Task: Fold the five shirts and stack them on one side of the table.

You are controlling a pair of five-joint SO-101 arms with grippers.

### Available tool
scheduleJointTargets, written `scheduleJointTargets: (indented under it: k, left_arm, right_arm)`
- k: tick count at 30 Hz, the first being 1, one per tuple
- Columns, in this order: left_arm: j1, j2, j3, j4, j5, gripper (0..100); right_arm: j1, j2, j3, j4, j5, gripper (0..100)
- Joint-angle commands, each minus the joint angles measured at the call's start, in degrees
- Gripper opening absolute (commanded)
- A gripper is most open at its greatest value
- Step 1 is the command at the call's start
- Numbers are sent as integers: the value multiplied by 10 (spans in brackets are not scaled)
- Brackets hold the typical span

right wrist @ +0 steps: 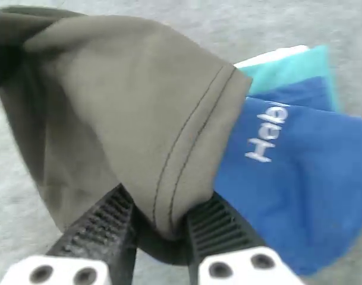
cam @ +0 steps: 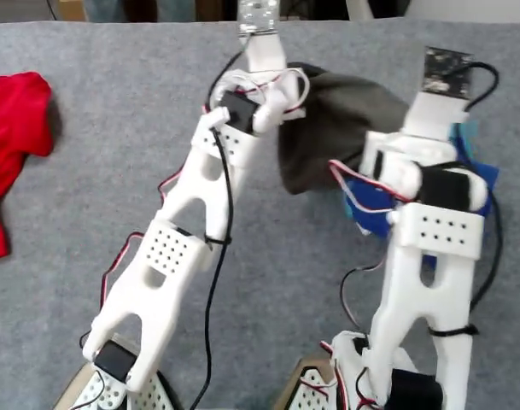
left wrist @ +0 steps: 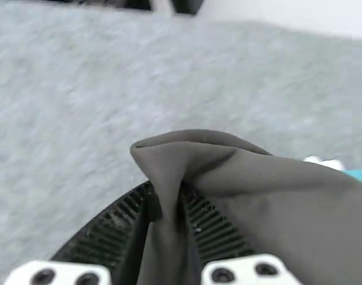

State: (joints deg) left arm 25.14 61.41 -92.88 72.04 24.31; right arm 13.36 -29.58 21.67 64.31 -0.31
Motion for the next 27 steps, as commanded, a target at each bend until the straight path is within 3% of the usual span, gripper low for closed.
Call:
scheduleJointTargets:
  k: [1,16,27]
  left_arm:
    - [21,-12,-23,-46,5,39]
    - [102,66,-23,-133,5,39]
    - [117,77,-23,-144,5,44]
  right_arm:
    - [57,-20,-7,-40,25,14]
    - [178,-16,5,-33,64,14]
    - [187,-17,46,-25,120,15]
